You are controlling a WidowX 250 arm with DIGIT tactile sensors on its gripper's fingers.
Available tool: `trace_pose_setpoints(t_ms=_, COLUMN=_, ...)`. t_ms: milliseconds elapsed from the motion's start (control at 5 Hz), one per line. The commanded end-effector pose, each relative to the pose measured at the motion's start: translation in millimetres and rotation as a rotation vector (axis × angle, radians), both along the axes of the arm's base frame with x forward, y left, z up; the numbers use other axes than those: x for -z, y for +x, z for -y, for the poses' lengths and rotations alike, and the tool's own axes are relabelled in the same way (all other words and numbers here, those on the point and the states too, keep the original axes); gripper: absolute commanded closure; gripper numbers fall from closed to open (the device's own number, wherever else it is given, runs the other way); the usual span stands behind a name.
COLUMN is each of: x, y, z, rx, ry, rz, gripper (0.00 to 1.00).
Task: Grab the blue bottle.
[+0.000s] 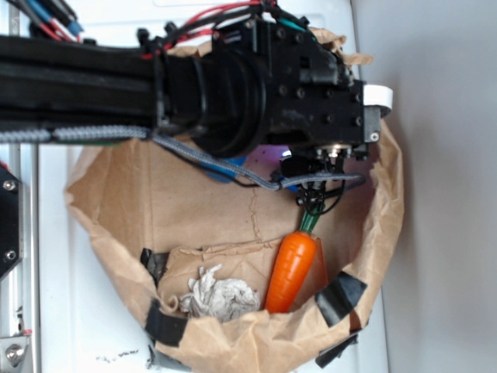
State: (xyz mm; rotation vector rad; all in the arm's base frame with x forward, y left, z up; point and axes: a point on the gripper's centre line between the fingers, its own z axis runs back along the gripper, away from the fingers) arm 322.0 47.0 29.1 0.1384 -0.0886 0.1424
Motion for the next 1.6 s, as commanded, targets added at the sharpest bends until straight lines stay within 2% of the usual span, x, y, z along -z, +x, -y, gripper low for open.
trace_pose_setpoints(t_ms=0, x=-36.3, y=3.1, z=-0.6, rx=0.002, ry=-0.025, rz=0.065, gripper=1.0)
trace_pose_setpoints(t_ms=200, x=-72.9, y=-9.6, z=9.6, rx=0.022, ry=-0.086, rz=0.079, gripper=1.0)
trace_pose_setpoints(t_ms=400, x=-113.7, y=-38.2, z=16.4, rx=0.051, ry=-0.148, rz=0.075, gripper=1.0)
trace_pose_setpoints(t_ms=600, x=-131.8, y=-52.8, z=17.4, rx=0.077, ry=-0.181, rz=0.082, gripper=1.0)
trace_pose_setpoints(t_ms=800, x=-128.5, y=-62.0, z=14.1, rx=0.078, ry=-0.17, rz=0.087, gripper=0.0)
trace_pose_setpoints(t_ms=1000, x=-117.0, y=-65.9, z=7.6, rx=0.063, ry=-0.15, rz=0.085, gripper=0.0)
trace_pose_setpoints(t_ms=1400, x=-91.8, y=-56.1, z=0.0, rx=-0.067, ry=-0.096, rz=0.056, gripper=0.0)
